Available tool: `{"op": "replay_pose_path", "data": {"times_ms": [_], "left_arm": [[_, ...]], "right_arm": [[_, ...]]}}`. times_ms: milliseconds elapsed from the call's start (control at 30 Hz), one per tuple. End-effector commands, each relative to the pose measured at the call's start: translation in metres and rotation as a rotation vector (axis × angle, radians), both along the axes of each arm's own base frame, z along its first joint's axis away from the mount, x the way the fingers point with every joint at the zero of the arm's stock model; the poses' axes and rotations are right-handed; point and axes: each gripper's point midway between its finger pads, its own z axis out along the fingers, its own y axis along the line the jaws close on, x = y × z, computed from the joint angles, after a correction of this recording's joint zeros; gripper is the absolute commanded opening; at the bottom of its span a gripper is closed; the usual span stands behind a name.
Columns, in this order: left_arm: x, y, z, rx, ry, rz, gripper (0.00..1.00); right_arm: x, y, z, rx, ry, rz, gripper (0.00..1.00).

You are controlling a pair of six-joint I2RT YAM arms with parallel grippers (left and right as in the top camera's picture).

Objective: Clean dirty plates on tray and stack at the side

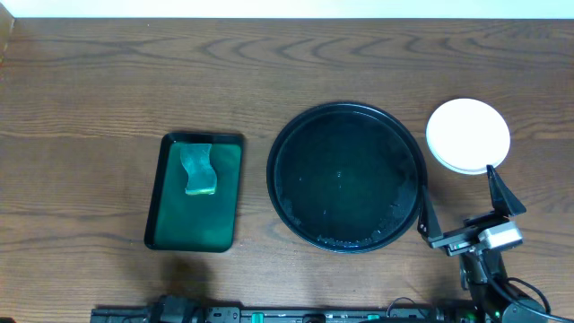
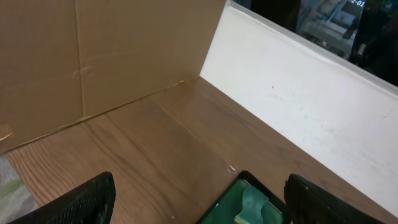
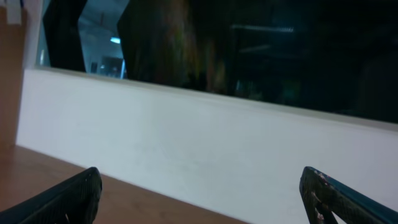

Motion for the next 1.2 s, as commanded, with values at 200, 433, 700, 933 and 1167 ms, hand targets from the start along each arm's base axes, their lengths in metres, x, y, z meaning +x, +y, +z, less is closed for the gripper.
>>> {"op": "replay_pose_path", "data": {"times_ms": [200, 433, 700, 933, 1167], "left_arm": [[-0.009, 0.002, -0.015, 0.028, 0.076, 0.003, 0.87], [-0.009, 0.002, -0.015, 0.028, 0.076, 0.003, 0.87], [-0.009, 0.002, -0.015, 0.028, 0.076, 0.003, 0.87], [-0.009, 0.002, -0.015, 0.028, 0.076, 0.003, 0.87], [-0.009, 0.002, -0.015, 0.028, 0.076, 0.003, 0.87]], "right_arm": [[0.005, -0.012, -0.016, 0.065, -0.057, -0.048, 0.99], [0.010, -0.020, -0.022, 0.084, -0.030, -0.092, 0.99], [0.030, -0.021, -0.078, 0.082, 0.219, -0.106, 0.99], [0.036, -0.023, -0.124, 0.080, 0.409, -0.121, 0.99], [0.037, -0.031, -0.145, 0.081, 0.493, -0.172, 0.99]]}}
